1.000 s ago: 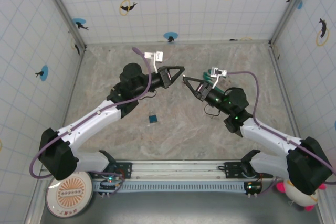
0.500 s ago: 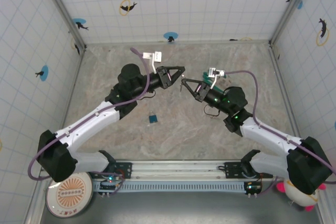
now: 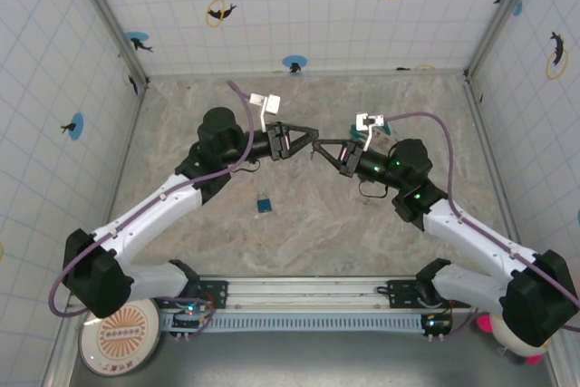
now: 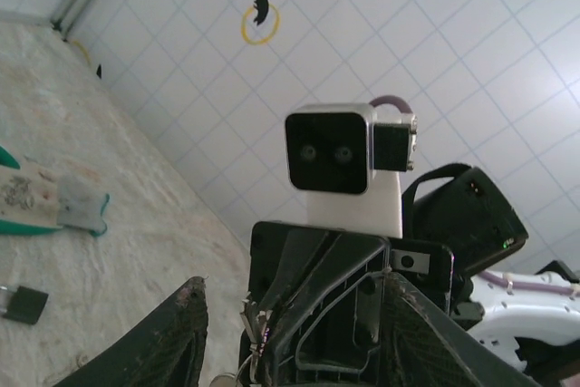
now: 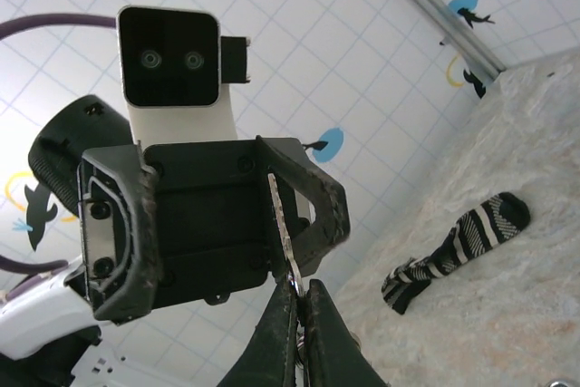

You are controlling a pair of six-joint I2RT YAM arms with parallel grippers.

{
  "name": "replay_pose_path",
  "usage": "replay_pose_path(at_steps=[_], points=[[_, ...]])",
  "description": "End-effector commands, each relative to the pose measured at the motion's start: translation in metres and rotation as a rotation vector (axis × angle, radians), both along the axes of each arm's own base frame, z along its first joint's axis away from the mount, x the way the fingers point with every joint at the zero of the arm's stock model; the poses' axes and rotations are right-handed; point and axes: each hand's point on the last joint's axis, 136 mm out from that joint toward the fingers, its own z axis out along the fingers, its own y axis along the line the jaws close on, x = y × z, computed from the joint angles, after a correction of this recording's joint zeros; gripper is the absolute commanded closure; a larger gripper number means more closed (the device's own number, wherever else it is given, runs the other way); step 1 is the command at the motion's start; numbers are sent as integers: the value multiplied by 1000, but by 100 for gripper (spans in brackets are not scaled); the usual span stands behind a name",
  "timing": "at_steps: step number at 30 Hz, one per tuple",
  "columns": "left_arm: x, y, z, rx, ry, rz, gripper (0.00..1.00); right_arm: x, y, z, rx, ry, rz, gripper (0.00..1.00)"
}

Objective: Unlock with the key

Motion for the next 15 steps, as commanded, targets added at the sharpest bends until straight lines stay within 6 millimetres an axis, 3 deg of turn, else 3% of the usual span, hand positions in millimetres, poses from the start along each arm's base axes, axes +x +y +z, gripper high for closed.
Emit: replay_pose_path(at_steps=[1,7,15], points=[[-13,-2,8,5,-32,-80,57,-7,4,15,-20,-37,60,100],[-16,0,5,17,-33,-81,70,-8,5,14,-28,-27,83,100],[-12,7,6,14,-34,-57,78,-11,6,10,-51,-12,113,100]])
